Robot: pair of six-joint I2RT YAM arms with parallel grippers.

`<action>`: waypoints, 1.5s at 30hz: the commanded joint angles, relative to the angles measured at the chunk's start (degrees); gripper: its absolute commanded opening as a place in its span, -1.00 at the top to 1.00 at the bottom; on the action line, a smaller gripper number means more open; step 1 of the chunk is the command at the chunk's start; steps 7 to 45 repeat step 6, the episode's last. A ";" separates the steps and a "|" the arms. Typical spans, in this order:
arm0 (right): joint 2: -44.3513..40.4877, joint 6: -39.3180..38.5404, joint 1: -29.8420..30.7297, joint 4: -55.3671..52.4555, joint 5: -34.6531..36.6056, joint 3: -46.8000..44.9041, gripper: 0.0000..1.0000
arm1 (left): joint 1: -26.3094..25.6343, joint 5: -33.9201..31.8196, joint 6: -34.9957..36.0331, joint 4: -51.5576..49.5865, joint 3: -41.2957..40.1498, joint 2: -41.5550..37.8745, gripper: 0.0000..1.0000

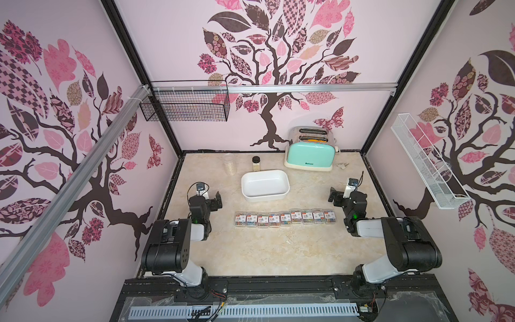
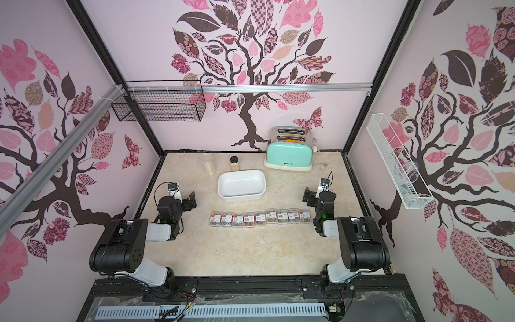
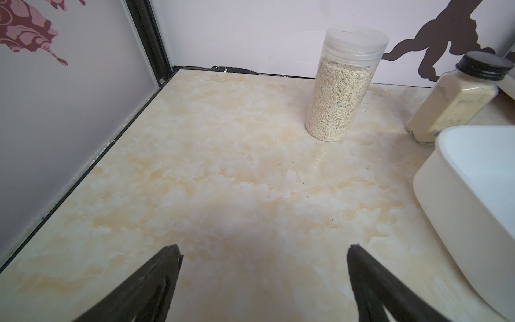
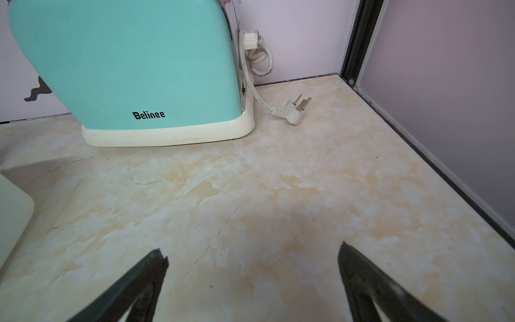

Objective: Take the paper clips out of the storage box
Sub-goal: Reset both arms

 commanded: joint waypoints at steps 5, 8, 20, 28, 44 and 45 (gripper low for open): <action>0.74 -0.52 0.30 0.52 -0.20 0.52 -0.99 | -0.15 -0.29 0.69 0.19 0.92 -0.35 -0.96; 0.79 -0.57 0.35 0.52 -0.21 0.45 -0.99 | -0.13 -0.30 0.72 0.32 0.84 -0.33 -0.96; 0.79 -0.57 0.35 0.52 -0.21 0.45 -0.99 | -0.13 -0.30 0.72 0.32 0.84 -0.33 -0.96; 0.79 -0.57 0.35 0.52 -0.21 0.45 -0.99 | -0.13 -0.30 0.72 0.32 0.84 -0.33 -0.96; 0.79 -0.57 0.35 0.52 -0.21 0.45 -0.99 | -0.13 -0.30 0.72 0.32 0.84 -0.33 -0.96; 0.79 -0.57 0.35 0.52 -0.21 0.45 -0.99 | -0.13 -0.30 0.72 0.32 0.84 -0.33 -0.96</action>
